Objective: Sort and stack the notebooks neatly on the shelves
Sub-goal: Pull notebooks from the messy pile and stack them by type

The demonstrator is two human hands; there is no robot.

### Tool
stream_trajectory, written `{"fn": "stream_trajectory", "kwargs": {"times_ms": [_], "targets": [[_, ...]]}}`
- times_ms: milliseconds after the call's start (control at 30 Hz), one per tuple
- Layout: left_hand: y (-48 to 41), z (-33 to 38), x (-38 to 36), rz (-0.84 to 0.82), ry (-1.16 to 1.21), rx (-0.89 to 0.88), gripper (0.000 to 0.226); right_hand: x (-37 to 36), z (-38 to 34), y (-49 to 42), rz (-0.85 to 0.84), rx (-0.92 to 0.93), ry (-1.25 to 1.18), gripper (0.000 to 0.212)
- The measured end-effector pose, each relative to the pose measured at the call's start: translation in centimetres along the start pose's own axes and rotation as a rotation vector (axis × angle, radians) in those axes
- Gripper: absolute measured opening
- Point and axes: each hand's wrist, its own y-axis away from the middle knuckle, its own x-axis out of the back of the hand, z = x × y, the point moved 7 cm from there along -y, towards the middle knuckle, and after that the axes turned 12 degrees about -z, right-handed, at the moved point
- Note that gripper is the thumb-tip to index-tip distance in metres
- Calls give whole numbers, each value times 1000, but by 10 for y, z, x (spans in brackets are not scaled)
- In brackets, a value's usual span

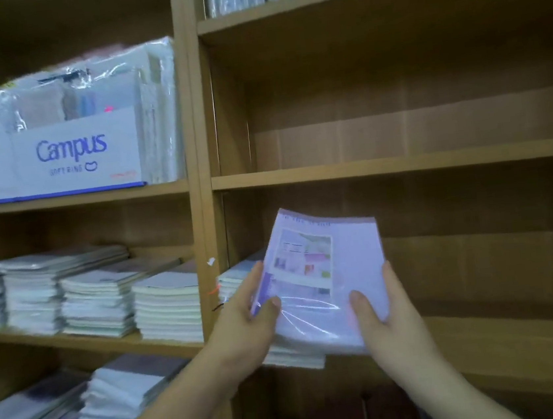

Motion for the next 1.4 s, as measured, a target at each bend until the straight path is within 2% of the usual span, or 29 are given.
{"fn": "stream_trajectory", "kwargs": {"times_ms": [67,200,267,333,433,500,567,700,800,900,967,1133,1333,1400], "targets": [[-10,2,21,36,0,43,51,-9,-12,-30,-53,-14,56,78],[-43,-9,61,65,8,146,38,-32,-20,-98,-57,-90,84,81],[-61,-19,75,56,4,213,43,-43,-13,-122,-57,-178,74,82],[-76,-21,82,45,-124,260,47,-48,-7,-133,-93,-239,97,82],[-85,-25,87,77,-367,292,40,-44,-15,-125,-166,-226,220,85],[-81,-27,93,171,-489,267,38,-37,-28,-111,-181,-148,301,85],[-73,-28,99,247,-551,165,38,-34,-38,-91,-197,-24,368,82],[-53,-33,91,96,-630,-58,49,-36,-32,-64,-256,52,292,87],[-46,-46,99,61,-702,-84,62,-43,-29,-63,-204,82,273,85],[-53,-47,108,94,-772,-63,61,-52,-26,-72,-185,87,280,78],[-59,-46,110,132,-740,-56,59,-55,-22,-83,-183,69,287,74],[-68,-53,106,186,-469,15,51,-54,-12,-94,-147,23,221,71],[-71,-56,105,271,-431,30,58,-57,-9,-94,-150,48,178,69],[-70,-58,104,291,-415,18,54,-54,-6,-94,-152,48,154,68]]}}
